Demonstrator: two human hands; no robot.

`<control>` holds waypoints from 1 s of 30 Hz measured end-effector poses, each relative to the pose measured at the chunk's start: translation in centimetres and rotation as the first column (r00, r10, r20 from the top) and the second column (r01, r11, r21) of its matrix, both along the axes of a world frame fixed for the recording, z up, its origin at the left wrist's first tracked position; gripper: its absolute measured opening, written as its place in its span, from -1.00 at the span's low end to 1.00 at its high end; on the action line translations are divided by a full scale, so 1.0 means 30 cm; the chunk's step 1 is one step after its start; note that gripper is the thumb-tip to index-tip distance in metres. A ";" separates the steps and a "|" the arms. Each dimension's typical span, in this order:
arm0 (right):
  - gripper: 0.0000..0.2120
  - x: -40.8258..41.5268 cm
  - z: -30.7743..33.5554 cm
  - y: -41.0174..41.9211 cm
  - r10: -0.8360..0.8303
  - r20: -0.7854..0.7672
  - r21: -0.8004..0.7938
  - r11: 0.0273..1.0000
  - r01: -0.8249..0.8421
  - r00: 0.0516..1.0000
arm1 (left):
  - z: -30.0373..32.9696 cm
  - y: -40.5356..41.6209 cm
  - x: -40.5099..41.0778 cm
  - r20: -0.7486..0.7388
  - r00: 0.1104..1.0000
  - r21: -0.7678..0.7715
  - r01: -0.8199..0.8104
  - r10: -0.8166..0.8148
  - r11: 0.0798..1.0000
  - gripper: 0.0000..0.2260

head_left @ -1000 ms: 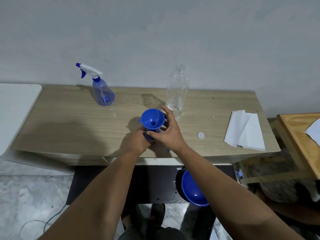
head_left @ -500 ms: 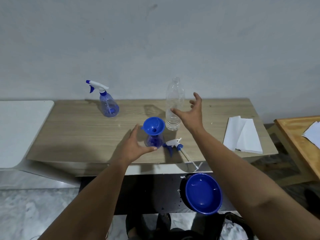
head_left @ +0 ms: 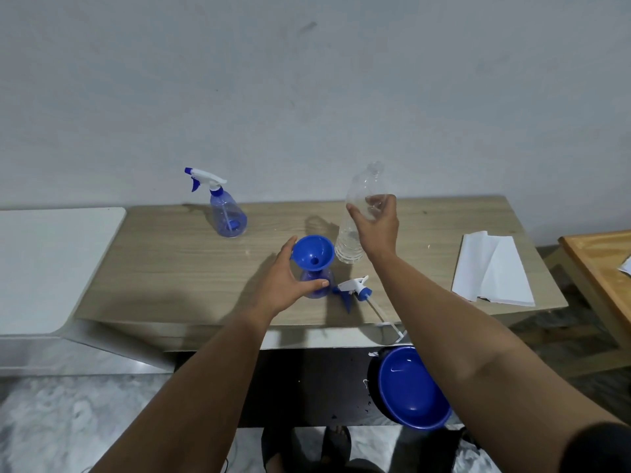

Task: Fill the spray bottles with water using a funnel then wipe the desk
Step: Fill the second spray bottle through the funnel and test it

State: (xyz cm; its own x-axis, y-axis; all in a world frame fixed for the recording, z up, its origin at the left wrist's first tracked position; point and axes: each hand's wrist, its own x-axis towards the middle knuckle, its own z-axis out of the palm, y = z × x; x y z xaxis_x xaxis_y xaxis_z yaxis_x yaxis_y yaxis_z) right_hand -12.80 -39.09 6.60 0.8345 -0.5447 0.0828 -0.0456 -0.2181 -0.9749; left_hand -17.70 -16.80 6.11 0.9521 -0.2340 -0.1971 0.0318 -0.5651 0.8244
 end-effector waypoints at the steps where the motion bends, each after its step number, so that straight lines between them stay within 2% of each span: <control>1: -0.51 -0.010 0.013 -0.002 -0.007 0.021 -0.001 1.000 0.007 1.000 | 0.004 -0.004 -0.001 0.001 1.000 0.000 0.007 -0.007 1.000 0.02; 6: -0.45 -0.047 0.138 -0.019 0.001 0.165 0.016 1.000 -0.004 0.986 | 0.020 -0.014 -0.004 0.046 0.999 0.022 0.017 -0.018 1.000 -0.11; 10: -0.47 -0.077 0.265 -0.052 0.068 0.290 0.010 0.997 -0.074 0.955 | 0.034 -0.006 0.000 0.067 0.997 0.056 0.026 -0.030 0.998 -0.05; 16: -0.40 -0.160 0.308 -0.071 0.273 0.256 0.001 0.959 -0.283 0.927 | 0.038 0.009 0.011 0.049 0.998 0.035 0.029 -0.031 0.999 -0.03; 20: -0.44 -0.208 0.248 -0.078 0.437 0.082 -0.024 0.900 -0.436 0.896 | 0.029 0.015 0.022 0.041 0.999 -0.012 0.033 -0.032 0.999 -0.30; 25: -0.45 -0.240 0.158 -0.070 0.531 -0.224 -0.034 0.834 -0.551 0.817 | 0.015 0.024 0.029 0.016 1.000 -0.019 0.018 -0.017 1.000 -0.09; 30: -0.49 -0.267 0.124 -0.068 0.583 -0.459 -0.038 0.741 -0.671 0.670 | -0.004 0.030 0.037 0.037 0.999 -0.046 0.009 -0.008 0.999 -0.23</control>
State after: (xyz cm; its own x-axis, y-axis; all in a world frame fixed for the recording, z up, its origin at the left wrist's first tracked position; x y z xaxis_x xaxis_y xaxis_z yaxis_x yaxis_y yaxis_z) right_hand -20.82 -41.13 10.32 0.9510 0.1106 -0.2886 -0.1940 -0.5134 -0.8359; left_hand -16.58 -15.90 6.00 0.9564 -0.2502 -0.1505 -0.0040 -0.5268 0.8500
